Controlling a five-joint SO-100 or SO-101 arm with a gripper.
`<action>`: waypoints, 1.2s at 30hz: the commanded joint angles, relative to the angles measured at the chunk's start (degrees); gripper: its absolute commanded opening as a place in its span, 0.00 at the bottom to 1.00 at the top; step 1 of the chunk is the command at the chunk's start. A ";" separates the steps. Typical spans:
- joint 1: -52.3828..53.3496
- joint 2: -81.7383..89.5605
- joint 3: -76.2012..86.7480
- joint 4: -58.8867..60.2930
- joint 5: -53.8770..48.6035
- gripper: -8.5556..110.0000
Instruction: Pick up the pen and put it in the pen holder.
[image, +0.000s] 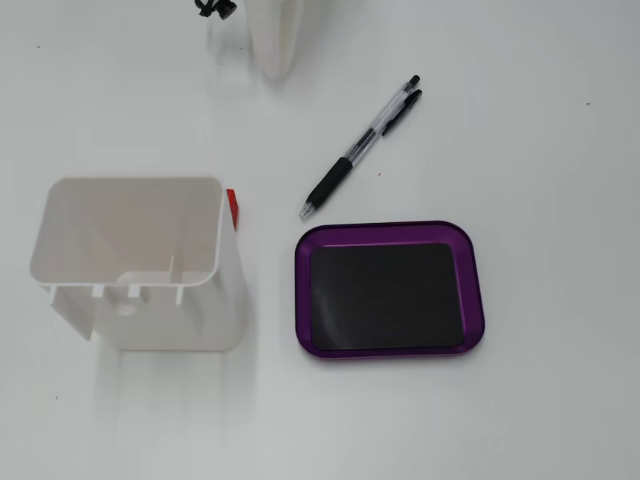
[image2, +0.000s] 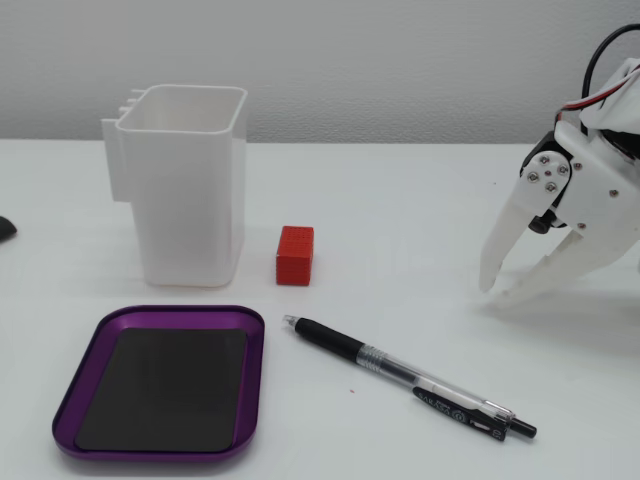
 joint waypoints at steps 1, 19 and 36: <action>-0.62 3.78 0.35 0.26 0.09 0.07; -15.64 -14.59 -25.75 -20.30 -12.92 0.07; -32.34 -82.71 -64.07 -5.98 -25.58 0.27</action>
